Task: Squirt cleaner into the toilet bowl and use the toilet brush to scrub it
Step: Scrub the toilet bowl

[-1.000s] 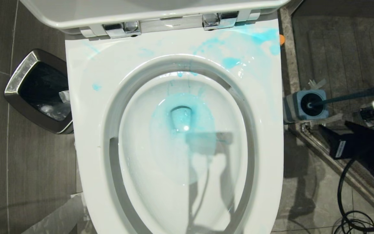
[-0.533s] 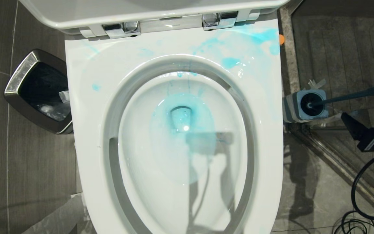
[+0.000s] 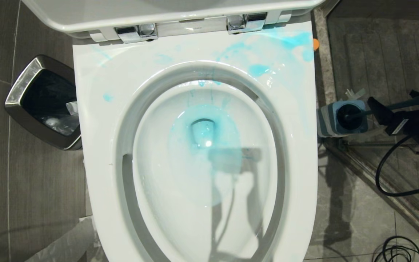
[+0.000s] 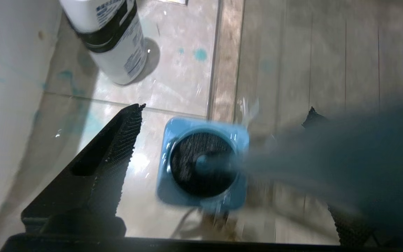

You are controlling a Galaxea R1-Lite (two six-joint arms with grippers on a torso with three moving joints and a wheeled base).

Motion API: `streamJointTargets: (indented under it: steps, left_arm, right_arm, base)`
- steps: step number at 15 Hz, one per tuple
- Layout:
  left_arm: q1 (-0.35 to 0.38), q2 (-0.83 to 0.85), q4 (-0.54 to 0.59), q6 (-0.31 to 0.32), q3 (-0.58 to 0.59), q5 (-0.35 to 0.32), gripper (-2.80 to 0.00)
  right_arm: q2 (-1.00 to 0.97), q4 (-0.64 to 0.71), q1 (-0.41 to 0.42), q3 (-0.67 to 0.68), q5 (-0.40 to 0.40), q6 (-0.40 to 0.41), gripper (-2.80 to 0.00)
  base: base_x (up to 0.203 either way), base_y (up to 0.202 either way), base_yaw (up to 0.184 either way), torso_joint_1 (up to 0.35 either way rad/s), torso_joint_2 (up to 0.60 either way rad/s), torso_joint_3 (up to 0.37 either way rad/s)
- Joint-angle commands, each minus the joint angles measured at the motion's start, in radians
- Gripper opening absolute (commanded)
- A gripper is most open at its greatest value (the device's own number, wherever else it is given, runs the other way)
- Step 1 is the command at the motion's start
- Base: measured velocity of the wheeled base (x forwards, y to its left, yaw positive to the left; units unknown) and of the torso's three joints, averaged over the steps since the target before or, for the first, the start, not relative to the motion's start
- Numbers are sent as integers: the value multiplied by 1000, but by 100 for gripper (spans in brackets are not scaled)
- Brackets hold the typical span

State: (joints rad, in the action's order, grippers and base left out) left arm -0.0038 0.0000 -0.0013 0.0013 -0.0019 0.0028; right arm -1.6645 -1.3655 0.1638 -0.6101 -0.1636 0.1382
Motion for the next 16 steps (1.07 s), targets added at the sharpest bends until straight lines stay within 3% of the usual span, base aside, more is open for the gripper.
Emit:
streamJointTargets:
  steps: [1,6,8,11,16]
  left_arm:
    - [-1,2,0,0,0,0,-280]
    - [0,2,0,0,0,0,-280]
    - [-1,2,0,0,0,0,-280]
    - [1,2,0,0,0,0,-280]
    - [-1,2,0,0,0,0,-280]
  right_arm:
    - [-81,-15,0,-90,-13,14,-280]
    - [-87,-119,-14,-118,-55,30,-280]
    - [-73,-127,-34,-60,-56,58,-280]
    - [-20,-112,-36,0,-43,176,-280]
    - [53,-111,-44,200,34,192,-280]
  base:
    - [0,0,0,0,0,0]
    - [0,0,0,0,0,0]
    - [0,0,0,0,0,0]
    - [0,0,0,0,0,0]
    - [0,0,0,0,0,0]
